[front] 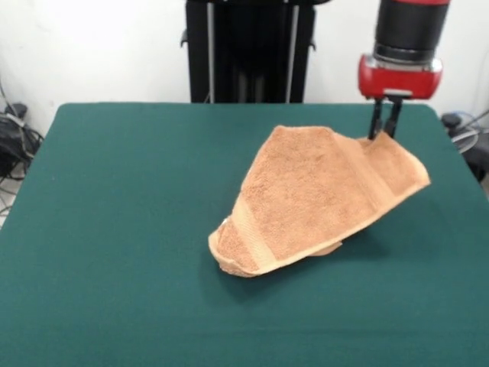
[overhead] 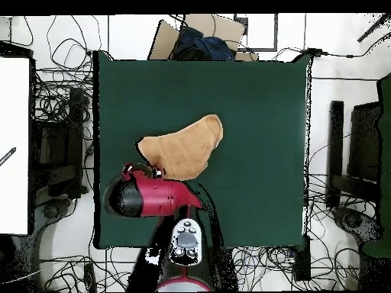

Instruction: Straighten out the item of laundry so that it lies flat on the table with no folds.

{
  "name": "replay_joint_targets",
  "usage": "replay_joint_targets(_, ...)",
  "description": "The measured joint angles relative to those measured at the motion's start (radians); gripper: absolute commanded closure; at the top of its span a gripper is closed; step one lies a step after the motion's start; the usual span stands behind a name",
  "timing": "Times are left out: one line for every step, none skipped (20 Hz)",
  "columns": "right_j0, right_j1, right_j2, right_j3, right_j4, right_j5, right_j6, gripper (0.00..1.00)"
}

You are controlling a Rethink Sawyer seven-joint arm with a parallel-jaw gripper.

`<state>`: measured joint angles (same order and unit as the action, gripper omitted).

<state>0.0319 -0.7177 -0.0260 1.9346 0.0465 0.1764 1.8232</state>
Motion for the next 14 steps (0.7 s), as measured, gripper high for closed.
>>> replay_joint_targets(-0.040, -0.031, 0.015, 0.021, 0.000, 0.009, 0.000, 1.00)
replay_joint_targets(-0.068, -0.055, 0.023, 0.036, 0.000, 0.019, 0.000, 1.00)
replay_joint_targets(-0.088, -0.073, 0.028, 0.045, 0.001, 0.030, 0.000, 1.00)
replay_joint_targets(-0.108, -0.091, 0.033, 0.055, 0.002, 0.041, 0.000, 1.00)
replay_joint_targets(-0.152, -0.131, 0.044, 0.075, 0.006, 0.069, 0.000, 1.00)
replay_joint_targets(-0.170, -0.149, 0.049, 0.083, 0.008, 0.083, 0.000, 1.00)
replay_joint_targets(-0.206, -0.184, 0.055, 0.098, 0.011, 0.114, 0.000, 1.00)
replay_joint_targets(-0.223, -0.201, 0.057, 0.104, 0.013, 0.130, 0.000, 1.00)
replay_joint_targets(-0.246, -0.223, 0.060, 0.112, 0.015, 0.154, 0.000, 1.00)
replay_joint_targets(-0.285, -0.262, 0.065, 0.125, 0.019, 0.195, 0.000, 1.00)
replay_joint_targets(-0.309, -0.284, 0.072, 0.133, 0.021, 0.216, 0.000, 1.00)
replay_joint_targets(-0.341, -0.310, 0.083, 0.143, 0.027, 0.241, 0.000, 1.00)
replay_joint_targets(-0.390, -0.343, 0.102, 0.159, 0.035, 0.266, -0.001, 1.00)
replay_joint_targets(-0.412, -0.355, 0.112, 0.166, 0.039, 0.273, -0.003, 1.00)
